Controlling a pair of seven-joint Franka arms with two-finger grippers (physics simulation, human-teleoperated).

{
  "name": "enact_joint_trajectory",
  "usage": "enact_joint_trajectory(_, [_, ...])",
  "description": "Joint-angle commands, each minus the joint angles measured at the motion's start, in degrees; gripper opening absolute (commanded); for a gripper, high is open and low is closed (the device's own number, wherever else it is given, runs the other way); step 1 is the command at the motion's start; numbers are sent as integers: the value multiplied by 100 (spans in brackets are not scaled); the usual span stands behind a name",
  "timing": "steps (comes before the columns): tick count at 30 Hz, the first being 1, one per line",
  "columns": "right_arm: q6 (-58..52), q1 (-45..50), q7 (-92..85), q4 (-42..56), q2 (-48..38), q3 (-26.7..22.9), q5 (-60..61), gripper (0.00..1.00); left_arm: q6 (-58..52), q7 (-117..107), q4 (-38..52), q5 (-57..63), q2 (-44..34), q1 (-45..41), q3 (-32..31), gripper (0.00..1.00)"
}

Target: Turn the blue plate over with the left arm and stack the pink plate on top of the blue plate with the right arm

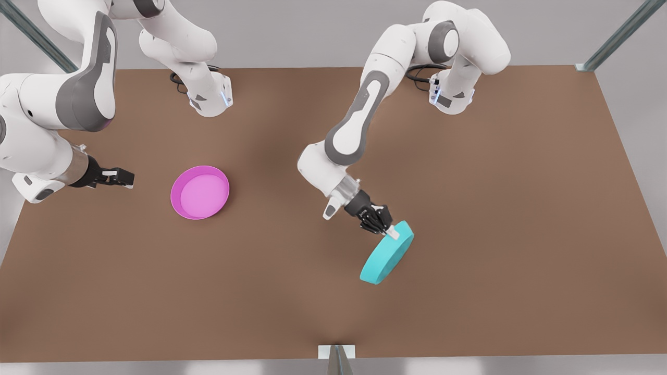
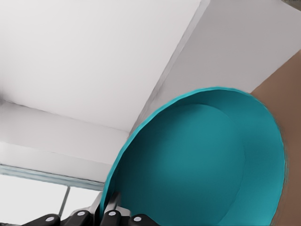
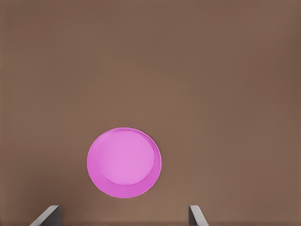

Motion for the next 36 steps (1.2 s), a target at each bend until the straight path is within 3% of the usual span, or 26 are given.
enact_joint_trajectory(1, [-9,0,-8,2,-2,0,4,100,220,-5755,-172,639,156,-133,14,21])
enact_joint_trajectory(7, [-9,0,1,2,-2,0,13,100,668,-7910,-1517,2652,244,-555,-152,21])
enact_joint_trajectory(20, [-18,0,36,-33,6,0,22,100,950,-8482,-1517,3066,684,-538,-636,21])
enact_joint_trajectory(21, [-18,0,36,-33,33,0,22,100,941,-8473,-1517,3057,675,-538,-636,37])
enact_joint_trajectory(22, [-18,0,36,-33,33,0,22,100,941,-8473,-1517,3048,666,-538,-636,71])
enact_joint_trajectory(24, [-18,9,36,-33,42,9,22,100,959,-8473,-1482,2951,622,-538,-890,79])
enact_joint_trajectory(27, [-18,0,36,-33,42,0,22,100,950,-8385,-1412,1880,482,-511,-1628,81])
enact_joint_trajectory(28, [-18,0,10,-33,42,0,22,100,950,-8210,-841,835,543,-494,-1893,80])
enact_joint_trajectory(30, [-18,0,-16,-24,42,0,22,100,451,-5760,-129,-2521,-343,-494,-1902,79])
enact_joint_trajectory(31, [-228,-17,-43,-7,42,1,22,100,-552,-4370,135,-3867,-1248,-424,-1709,82])
enact_joint_trajectory(33, [-650,-351,-1325,46,6,-122,-84,100,-2459,-3324,144,-4975,-2743,-283,-1137,93])
enact_joint_trajectory(34, [-580,-1045,-1703,-94,313,-114,83,100,-3197,-2682,153,-5450,-3191,-98,-637,100])
enact_joint_trajectory(36, [25,-1757,-2292,-524,745,-123,171,100,-3989,691,118,-5925,-3386,174,998,100])
